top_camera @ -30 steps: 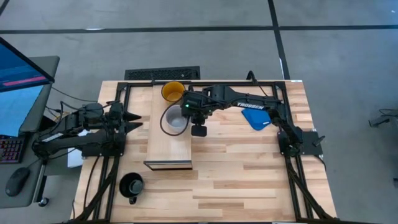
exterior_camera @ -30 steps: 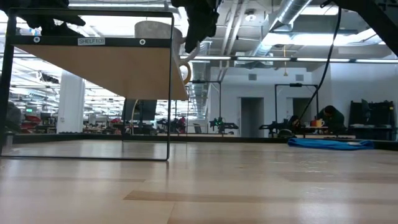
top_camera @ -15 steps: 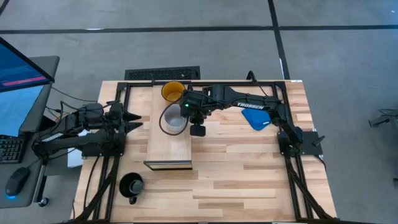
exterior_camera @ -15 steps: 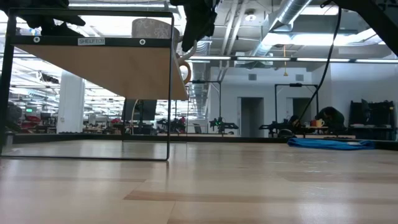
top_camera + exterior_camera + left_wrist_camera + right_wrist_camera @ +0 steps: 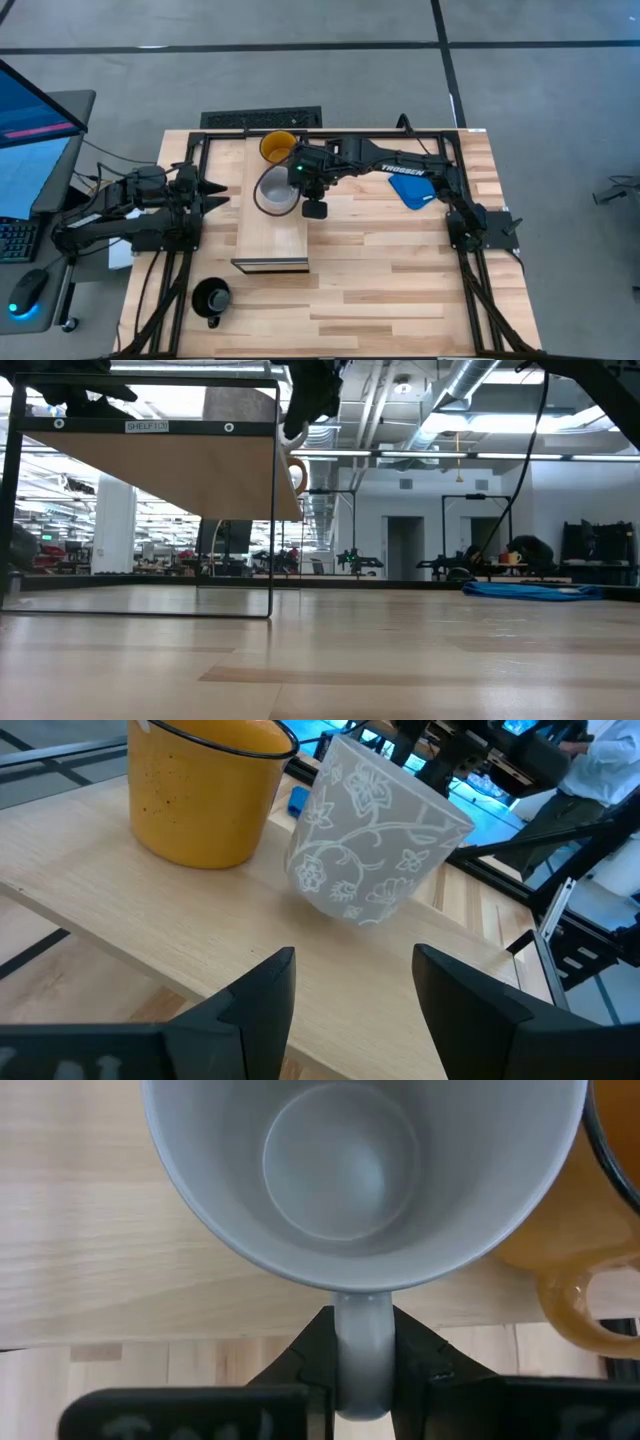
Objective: Stack small to large cups/mugs on shelf
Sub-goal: Put the gray mug on the shelf
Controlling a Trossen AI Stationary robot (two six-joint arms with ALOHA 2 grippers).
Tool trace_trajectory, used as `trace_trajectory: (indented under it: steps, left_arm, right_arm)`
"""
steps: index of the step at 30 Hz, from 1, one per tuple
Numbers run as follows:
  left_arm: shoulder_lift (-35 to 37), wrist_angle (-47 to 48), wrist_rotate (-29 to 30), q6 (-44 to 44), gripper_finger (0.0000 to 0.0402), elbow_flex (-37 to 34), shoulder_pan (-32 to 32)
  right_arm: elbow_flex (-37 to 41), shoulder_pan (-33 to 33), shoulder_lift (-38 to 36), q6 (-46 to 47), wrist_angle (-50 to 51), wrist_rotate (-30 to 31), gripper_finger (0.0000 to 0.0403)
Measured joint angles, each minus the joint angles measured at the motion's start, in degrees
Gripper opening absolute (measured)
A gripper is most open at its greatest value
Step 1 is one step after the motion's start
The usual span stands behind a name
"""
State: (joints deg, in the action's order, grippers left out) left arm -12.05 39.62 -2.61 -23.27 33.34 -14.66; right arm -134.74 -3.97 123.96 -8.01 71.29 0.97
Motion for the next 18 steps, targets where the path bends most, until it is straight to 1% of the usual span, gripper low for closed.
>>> trace_trajectory:
  steps: [14, 18]
  left_arm:
    - [0.00, -0.02, 0.02, -1.14, 0.0194, 0.00, 0.00]
    - [0.00, -0.02, 0.00, -1.88, 0.0194, -0.01, 0.00]
  right_arm:
    - [-0.15, 0.09, 0.00, 0.90, -2.96, -1.16, 0.0067]
    - [-0.02, 0.17, 0.00, 0.53, -1.08, -1.05, 0.0067]
